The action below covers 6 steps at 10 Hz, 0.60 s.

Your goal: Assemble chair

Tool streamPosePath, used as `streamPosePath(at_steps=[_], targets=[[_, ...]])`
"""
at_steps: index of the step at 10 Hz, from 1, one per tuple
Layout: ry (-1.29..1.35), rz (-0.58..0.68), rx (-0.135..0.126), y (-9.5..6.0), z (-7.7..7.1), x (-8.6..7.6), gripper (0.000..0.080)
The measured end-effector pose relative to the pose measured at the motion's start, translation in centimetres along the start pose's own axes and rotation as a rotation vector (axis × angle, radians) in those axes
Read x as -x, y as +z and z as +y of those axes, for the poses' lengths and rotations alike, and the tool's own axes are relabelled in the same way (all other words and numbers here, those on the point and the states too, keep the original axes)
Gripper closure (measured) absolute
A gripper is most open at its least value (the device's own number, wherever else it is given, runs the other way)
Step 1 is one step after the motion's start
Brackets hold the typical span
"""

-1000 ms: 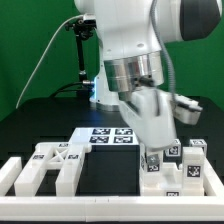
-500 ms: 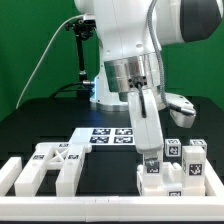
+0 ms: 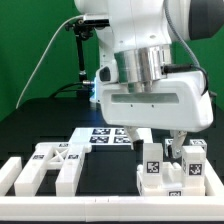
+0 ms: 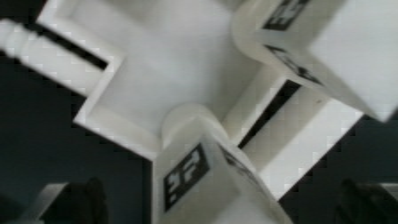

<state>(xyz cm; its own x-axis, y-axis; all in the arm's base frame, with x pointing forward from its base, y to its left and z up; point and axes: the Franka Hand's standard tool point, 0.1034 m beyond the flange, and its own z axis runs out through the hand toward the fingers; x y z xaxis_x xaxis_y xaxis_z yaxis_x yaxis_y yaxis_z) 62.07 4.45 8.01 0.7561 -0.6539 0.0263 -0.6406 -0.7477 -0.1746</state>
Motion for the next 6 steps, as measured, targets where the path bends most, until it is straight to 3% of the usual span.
streamPosePath(at_steps=[3, 4, 5, 6], targets=[[-0.519, 0.029, 0.042, 0.34, 0.15, -0.69, 0.0151], [-0.524, 0.032, 0.039, 0.37, 0.12, -0.76, 0.0151], [-0.502, 0.033, 0.04, 0.37, 0.12, -0.76, 0.027], [-0.491, 0.033, 0.039, 0.37, 0.12, -0.76, 0.027]])
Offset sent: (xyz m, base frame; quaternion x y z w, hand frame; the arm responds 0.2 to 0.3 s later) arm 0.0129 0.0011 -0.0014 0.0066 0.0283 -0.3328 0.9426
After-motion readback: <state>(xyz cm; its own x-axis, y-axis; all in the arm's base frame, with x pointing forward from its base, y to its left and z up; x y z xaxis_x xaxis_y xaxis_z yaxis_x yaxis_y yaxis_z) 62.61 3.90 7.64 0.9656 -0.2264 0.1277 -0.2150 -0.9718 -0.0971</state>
